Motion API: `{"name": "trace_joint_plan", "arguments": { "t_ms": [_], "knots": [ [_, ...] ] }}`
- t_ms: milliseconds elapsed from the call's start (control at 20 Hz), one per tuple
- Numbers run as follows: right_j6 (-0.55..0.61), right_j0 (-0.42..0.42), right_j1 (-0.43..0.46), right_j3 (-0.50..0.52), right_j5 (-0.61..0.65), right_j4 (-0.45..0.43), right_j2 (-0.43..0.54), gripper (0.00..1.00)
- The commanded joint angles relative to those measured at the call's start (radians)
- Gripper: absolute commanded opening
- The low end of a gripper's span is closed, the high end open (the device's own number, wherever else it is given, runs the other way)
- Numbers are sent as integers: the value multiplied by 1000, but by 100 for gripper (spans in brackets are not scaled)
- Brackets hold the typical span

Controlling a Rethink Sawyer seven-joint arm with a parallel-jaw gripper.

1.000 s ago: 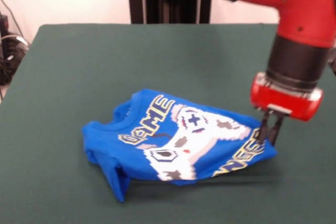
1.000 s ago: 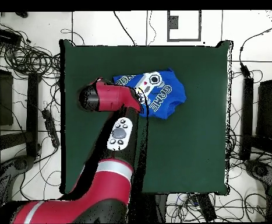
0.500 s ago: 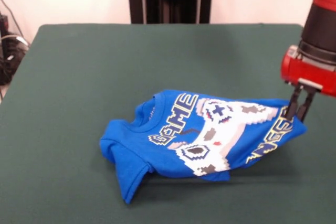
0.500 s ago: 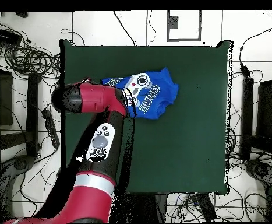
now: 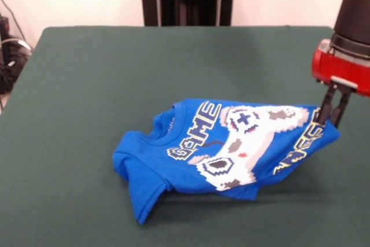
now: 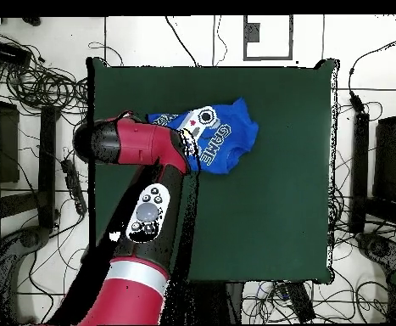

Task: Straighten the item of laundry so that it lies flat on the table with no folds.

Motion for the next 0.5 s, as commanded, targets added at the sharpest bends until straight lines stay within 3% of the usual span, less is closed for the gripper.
{"name": "trace_joint_plan", "arguments": {
  "t_ms": [50, 500],
  "knots": [
    [386, 57, 32, 113, 120, 110, 36, 0],
    [493, 104, 49, 102, 157, 172, 15, 0]
  ]
}}
